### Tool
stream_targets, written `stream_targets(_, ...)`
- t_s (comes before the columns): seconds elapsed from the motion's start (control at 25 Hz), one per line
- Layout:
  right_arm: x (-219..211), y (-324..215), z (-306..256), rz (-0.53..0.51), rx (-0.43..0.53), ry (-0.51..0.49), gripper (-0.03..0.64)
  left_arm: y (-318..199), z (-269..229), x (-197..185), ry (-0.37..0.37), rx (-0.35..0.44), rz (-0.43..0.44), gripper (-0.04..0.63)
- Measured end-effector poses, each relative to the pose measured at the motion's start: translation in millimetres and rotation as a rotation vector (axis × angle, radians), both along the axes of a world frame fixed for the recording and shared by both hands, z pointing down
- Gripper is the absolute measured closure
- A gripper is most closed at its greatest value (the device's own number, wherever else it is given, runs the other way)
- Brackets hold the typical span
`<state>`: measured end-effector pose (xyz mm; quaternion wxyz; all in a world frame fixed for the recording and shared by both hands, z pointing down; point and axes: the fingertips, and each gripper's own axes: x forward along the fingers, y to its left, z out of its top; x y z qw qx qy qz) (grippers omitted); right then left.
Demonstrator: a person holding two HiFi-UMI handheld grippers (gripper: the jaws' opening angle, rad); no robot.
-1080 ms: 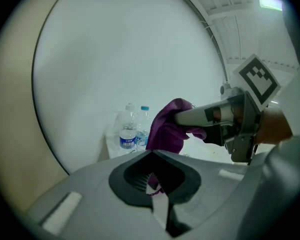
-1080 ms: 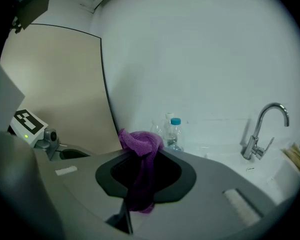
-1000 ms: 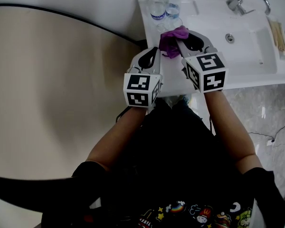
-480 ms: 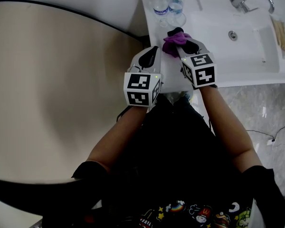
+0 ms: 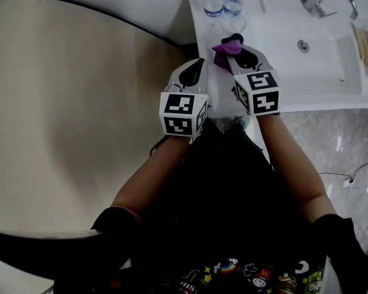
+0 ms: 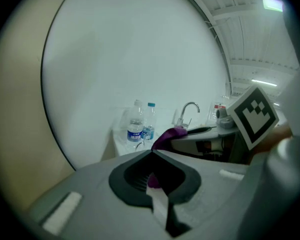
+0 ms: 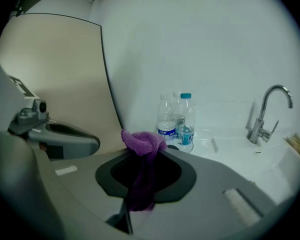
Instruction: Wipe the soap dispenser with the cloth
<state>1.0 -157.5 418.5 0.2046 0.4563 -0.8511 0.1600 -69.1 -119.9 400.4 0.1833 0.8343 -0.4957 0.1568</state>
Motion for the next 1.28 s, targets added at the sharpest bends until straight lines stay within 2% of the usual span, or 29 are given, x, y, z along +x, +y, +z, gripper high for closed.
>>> stream_targets(0.16, -7.1, -6.4, -2.4, 0.016, 0.009, -0.009, 0.531, -2.0, -0.5, -3.6, 0.003, 0.001, 0.014, 0.595)
stream_targets(0.8, -27.3, 9.0, 71.6, 0.073, -0.126, 0.033, 0.531, -2.1, 11.3, -27.5, -0.025, -0.023, 0.105, 0.595)
stream_targets(1.28, -37.5, 25.7, 108.4, 0.025, -0.203, 0.064, 0.531, -7.8, 18.3, -26.0, -0.028, -0.033, 0.133, 0.595)
